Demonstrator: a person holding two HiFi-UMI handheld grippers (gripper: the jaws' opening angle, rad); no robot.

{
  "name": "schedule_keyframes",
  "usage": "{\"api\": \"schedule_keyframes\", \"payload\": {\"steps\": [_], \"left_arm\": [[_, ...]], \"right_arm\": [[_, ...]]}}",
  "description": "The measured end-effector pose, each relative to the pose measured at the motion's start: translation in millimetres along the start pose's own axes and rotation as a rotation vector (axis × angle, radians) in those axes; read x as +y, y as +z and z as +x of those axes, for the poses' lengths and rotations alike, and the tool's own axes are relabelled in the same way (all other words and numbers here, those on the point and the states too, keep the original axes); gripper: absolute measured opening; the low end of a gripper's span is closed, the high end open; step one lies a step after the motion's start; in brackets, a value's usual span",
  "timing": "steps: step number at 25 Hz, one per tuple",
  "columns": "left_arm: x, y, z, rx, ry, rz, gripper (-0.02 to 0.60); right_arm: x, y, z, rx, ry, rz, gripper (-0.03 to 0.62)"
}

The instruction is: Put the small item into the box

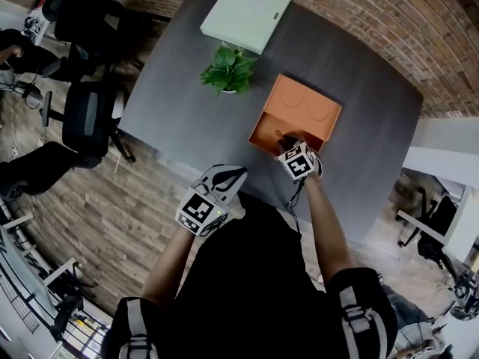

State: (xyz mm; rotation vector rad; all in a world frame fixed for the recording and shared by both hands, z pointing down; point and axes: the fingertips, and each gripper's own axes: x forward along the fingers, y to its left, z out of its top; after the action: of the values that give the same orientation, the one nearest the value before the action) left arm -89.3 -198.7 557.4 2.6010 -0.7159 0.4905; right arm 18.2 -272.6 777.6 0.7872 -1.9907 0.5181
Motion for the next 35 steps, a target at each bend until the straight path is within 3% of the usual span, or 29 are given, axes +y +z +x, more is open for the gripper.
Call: {"api": "schedule_keyframes", "payload": {"steps": [4, 9, 13, 21, 35], "left_arm": [[5, -2, -9, 0.019, 0.022, 0.005, 0.023], [7, 1, -19, 0.001, 0.051, 0.012, 0.023], [4, 2, -23, 0.008, 0.062, 0.018, 0.023], [-23, 4, -27, -0.010, 0.056, 0.026, 0.023], [-65, -2, -37, -0.025, 0.074, 0.061, 0.023]], "right_arm": [[-1, 1, -5, -0.012, -0.021, -0.007, 0.126], [9, 8, -23, -0.113, -0.070, -0.057, 0.124], [19, 3, -46, -0.165, -0.084, -0.042, 0.094], [36, -25, -83, -0.185, -0.075, -0.056, 0.026], [63, -44, -162, -0.311, -0.084, -0.010, 0.025]]}}
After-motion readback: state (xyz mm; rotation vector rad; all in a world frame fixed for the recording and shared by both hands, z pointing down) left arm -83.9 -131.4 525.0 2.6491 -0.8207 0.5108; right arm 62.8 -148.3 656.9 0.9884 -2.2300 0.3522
